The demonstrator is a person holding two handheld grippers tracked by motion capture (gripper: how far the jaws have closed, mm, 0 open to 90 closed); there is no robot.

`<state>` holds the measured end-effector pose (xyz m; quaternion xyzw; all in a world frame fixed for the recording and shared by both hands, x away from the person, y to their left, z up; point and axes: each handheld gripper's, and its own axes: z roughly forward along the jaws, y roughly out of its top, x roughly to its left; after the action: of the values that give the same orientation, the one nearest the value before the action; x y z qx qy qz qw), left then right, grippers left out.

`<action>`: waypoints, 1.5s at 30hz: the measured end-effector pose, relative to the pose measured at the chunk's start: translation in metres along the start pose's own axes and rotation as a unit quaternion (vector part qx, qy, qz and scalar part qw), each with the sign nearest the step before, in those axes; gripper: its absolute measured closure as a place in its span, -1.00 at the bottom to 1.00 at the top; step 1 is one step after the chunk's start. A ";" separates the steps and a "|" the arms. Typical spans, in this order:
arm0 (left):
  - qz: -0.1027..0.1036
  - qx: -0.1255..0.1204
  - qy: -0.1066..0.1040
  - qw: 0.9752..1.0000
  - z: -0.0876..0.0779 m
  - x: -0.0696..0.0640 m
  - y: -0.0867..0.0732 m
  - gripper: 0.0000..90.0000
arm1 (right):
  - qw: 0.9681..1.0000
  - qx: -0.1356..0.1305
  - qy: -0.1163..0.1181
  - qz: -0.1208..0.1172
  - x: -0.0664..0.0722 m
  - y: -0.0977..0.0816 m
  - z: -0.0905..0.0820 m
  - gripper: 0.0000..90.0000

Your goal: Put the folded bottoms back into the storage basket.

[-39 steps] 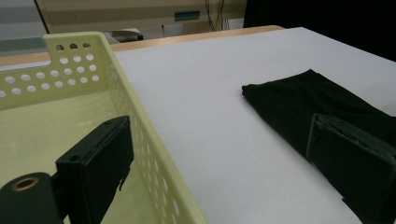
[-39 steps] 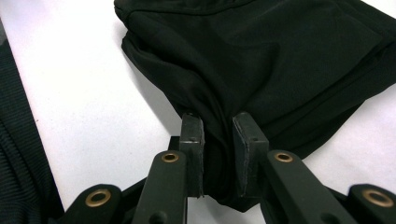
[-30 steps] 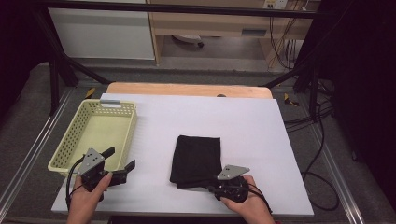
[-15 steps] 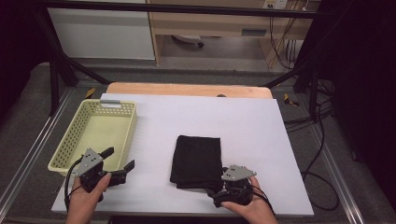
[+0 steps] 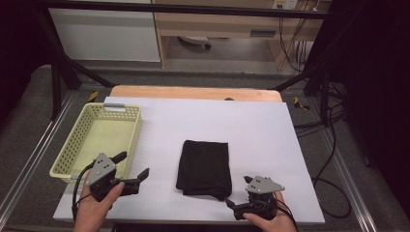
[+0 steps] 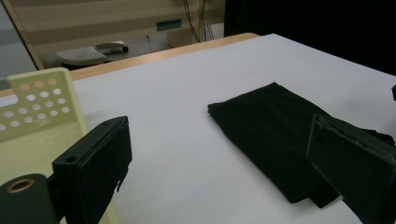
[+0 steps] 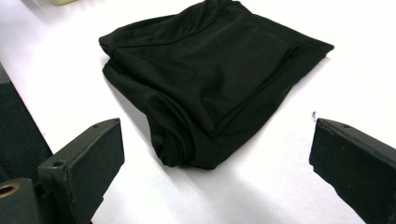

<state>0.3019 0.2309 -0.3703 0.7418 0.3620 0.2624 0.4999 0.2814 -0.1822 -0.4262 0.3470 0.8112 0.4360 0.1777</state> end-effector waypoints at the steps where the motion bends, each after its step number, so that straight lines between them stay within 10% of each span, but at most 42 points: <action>1: 0.008 0.008 0.000 1.000 0.003 -0.003 0.002 -0.85 | 1.000 -0.003 0.001 0.004 -0.001 0.000 0.000 -0.92; 11: 0.036 0.028 -0.040 0.998 0.050 -0.026 0.016 -0.86 | 1.000 -0.002 0.007 -0.004 0.002 0.001 0.003 -0.91; 45: 0.028 0.118 -0.063 0.991 0.158 -0.022 0.019 -0.78 | 1.000 0.018 0.012 -0.018 0.010 -0.001 0.012 -0.91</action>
<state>0.4126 0.1216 -0.4103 0.8202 0.3376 0.1847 0.4234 0.2815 -0.1688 -0.4336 0.3303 0.8271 0.4219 0.1699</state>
